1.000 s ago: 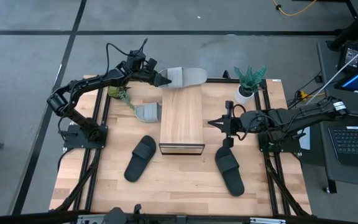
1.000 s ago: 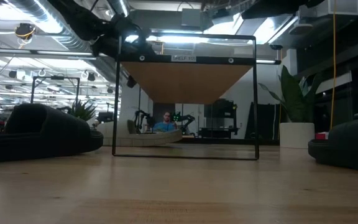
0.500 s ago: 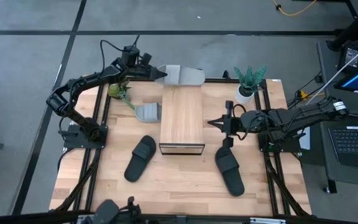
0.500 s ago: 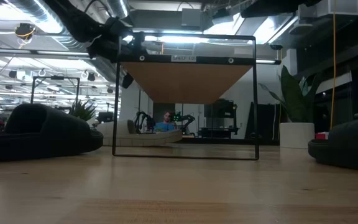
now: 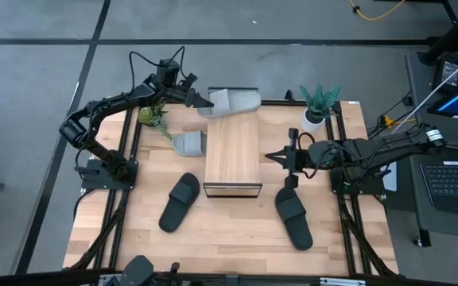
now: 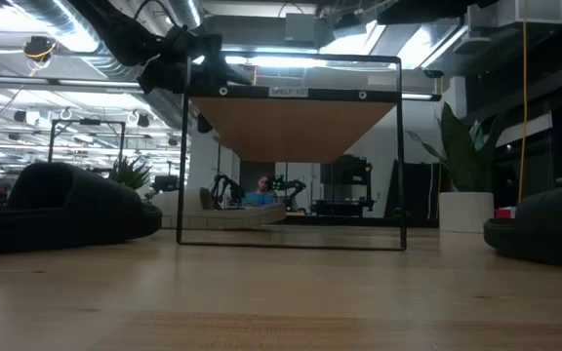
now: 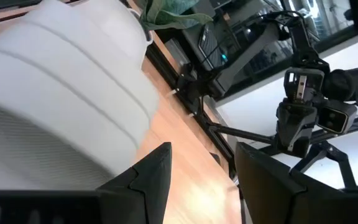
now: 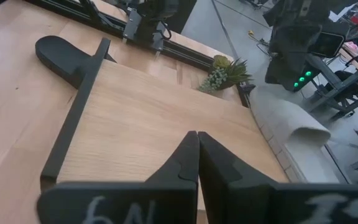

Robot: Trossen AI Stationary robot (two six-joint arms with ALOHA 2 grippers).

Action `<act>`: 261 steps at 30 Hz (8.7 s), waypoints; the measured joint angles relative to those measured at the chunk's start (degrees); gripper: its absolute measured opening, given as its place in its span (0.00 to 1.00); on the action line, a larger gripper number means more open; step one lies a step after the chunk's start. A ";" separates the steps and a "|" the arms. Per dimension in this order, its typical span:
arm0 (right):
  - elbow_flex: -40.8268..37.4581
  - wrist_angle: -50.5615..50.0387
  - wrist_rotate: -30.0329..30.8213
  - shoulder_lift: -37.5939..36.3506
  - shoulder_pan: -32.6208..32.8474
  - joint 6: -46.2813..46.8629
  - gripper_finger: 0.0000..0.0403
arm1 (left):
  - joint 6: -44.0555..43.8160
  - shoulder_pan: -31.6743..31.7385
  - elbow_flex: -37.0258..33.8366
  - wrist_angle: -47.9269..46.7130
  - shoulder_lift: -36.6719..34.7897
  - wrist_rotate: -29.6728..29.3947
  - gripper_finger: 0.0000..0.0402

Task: Pick and place slides into the shelf
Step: Put the right gray slide on the shelf, then put the gray slide on the shelf

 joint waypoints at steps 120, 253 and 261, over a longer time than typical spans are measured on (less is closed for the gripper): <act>0.02 -0.41 4.69 0.00 -1.16 4.60 0.01 | 75.59 -9.20 -11.43 -4.34 -13.18 -58.83 0.41; 0.00 4.60 3.03 7.43 3.16 4.59 0.01 | 6.60 -10.23 -32.20 -5.21 -12.41 -30.19 0.40; 0.00 4.62 3.03 7.43 3.15 4.71 0.01 | 9.07 -10.25 -32.20 -4.10 -12.44 -36.80 0.11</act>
